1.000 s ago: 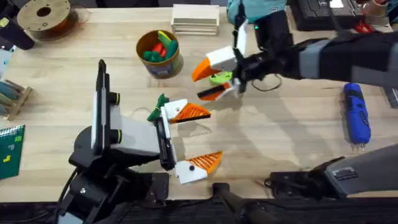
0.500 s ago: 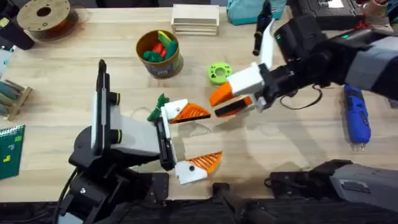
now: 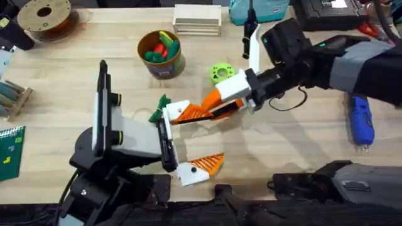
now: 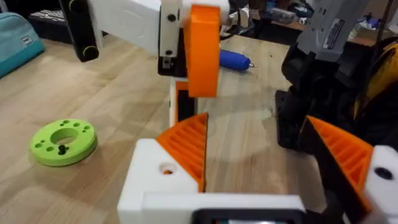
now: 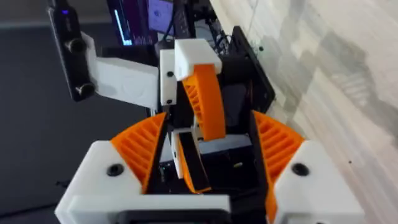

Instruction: Pick up the gripper from the table and insert it into the empty holder that is missing its gripper. Then pick up a screw, insert it into the mounting hole, and use the screwdriver to tighten it. Finally, clean up the table by picking up the vegetable and placing it into the bucket.

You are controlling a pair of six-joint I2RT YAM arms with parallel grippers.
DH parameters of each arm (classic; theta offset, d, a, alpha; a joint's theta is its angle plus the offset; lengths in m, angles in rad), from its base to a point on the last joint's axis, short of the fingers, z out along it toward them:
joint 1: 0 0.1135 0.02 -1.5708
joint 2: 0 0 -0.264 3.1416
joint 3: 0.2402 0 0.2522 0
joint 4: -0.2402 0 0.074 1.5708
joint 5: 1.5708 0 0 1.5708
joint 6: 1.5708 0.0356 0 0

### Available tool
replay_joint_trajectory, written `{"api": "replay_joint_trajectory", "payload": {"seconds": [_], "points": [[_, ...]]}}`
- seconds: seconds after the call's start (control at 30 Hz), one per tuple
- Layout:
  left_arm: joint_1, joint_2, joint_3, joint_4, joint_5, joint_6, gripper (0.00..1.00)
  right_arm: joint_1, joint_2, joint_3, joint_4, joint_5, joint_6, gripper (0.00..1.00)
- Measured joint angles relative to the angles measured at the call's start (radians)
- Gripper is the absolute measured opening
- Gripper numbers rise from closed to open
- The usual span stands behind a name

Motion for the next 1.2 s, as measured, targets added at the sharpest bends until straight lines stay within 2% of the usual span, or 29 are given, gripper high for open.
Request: {"api": "replay_joint_trajectory", "payload": {"seconds": [0.17, 0.4, 0.5, 0.63, 0.9, 1.2], "points": [[0.000, 0.000, 0.000, 0.000, 0.000, 0.000, 0.987, 0.016, 0.000, 0.000, 0.005, 0.000, 0.011, 0.622], [0.000, 0.000, 0.000, 0.001, -0.001, 0.001, 0.987, 0.017, 0.000, 0.000, 0.004, 0.003, 0.026, 0.168], [0.000, 0.000, 0.000, 0.001, -0.001, 0.001, 0.987, 0.017, 0.000, -0.001, 0.003, 0.005, 0.030, 0.022], [0.000, 0.000, 0.000, 0.001, -0.004, 0.001, 0.987, 0.017, 0.000, -0.001, 0.020, 0.005, 0.040, 0.021], [0.006, 0.000, 0.000, 0.011, -0.039, 0.003, 0.987, 0.017, 0.000, -0.013, 0.153, 0.010, 0.114, 0.020], [0.013, 0.000, 0.000, 0.001, -0.031, -0.003, 0.987, 0.014, 0.056, -0.013, 0.232, -0.013, 0.172, 0.020]]}}
